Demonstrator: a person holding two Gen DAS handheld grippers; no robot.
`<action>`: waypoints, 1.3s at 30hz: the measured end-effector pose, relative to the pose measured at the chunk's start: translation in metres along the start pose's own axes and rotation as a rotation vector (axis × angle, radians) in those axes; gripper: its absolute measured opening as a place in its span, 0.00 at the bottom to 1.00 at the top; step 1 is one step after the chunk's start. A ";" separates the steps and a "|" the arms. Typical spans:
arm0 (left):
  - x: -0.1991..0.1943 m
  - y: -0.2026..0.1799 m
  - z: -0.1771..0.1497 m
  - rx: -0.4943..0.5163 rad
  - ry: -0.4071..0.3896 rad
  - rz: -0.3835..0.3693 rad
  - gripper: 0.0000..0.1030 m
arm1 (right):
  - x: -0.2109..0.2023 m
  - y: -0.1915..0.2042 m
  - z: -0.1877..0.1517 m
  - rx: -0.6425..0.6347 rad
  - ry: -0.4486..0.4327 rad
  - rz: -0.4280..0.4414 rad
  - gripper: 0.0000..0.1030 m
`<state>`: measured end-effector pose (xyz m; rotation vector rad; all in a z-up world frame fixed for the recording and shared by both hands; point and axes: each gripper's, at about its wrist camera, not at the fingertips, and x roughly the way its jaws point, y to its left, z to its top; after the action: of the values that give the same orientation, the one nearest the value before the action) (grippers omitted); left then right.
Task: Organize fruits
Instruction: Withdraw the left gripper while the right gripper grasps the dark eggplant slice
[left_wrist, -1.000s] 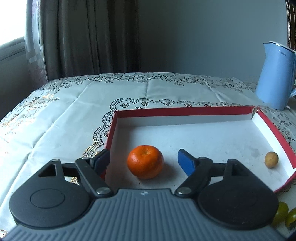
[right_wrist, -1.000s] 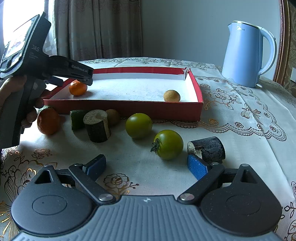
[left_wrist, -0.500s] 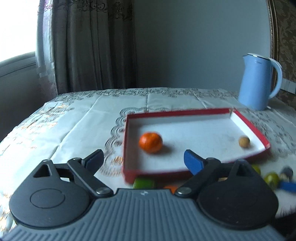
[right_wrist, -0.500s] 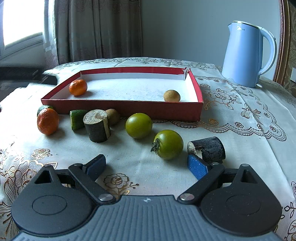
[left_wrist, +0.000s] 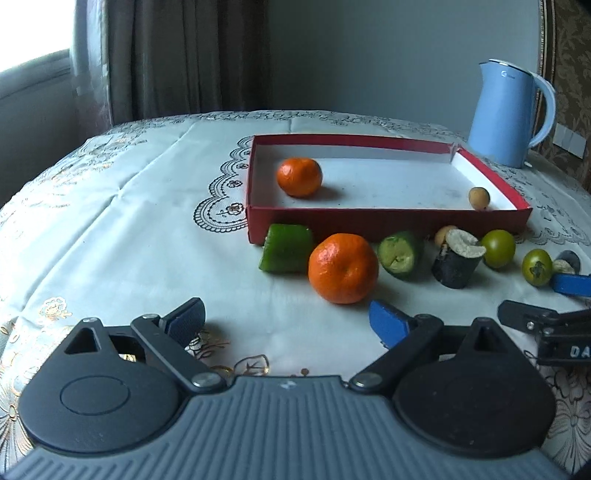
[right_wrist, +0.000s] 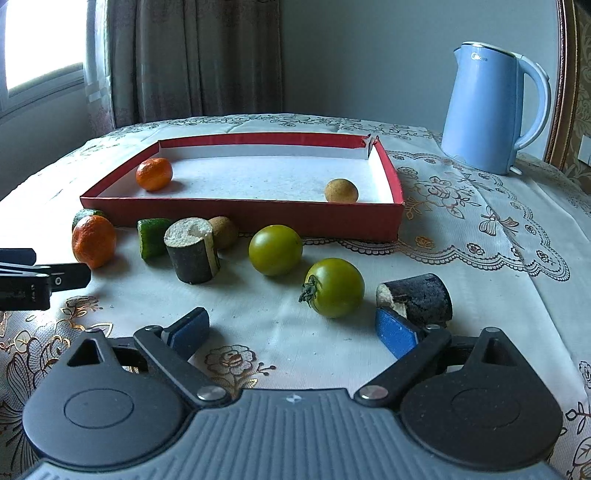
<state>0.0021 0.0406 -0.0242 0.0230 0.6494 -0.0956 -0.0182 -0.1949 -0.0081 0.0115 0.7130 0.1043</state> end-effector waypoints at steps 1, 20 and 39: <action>0.002 0.000 0.001 0.001 0.003 0.005 0.93 | 0.000 0.000 0.000 0.000 0.000 -0.001 0.95; 0.015 -0.001 0.004 0.009 0.000 0.022 1.00 | -0.074 0.000 -0.017 -0.107 -0.200 -0.175 0.95; 0.017 -0.002 0.004 0.014 0.006 0.028 1.00 | -0.025 -0.052 0.000 -0.063 -0.086 -0.165 0.59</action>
<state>0.0178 0.0366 -0.0319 0.0454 0.6541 -0.0733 -0.0320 -0.2492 0.0057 -0.1027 0.6216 -0.0316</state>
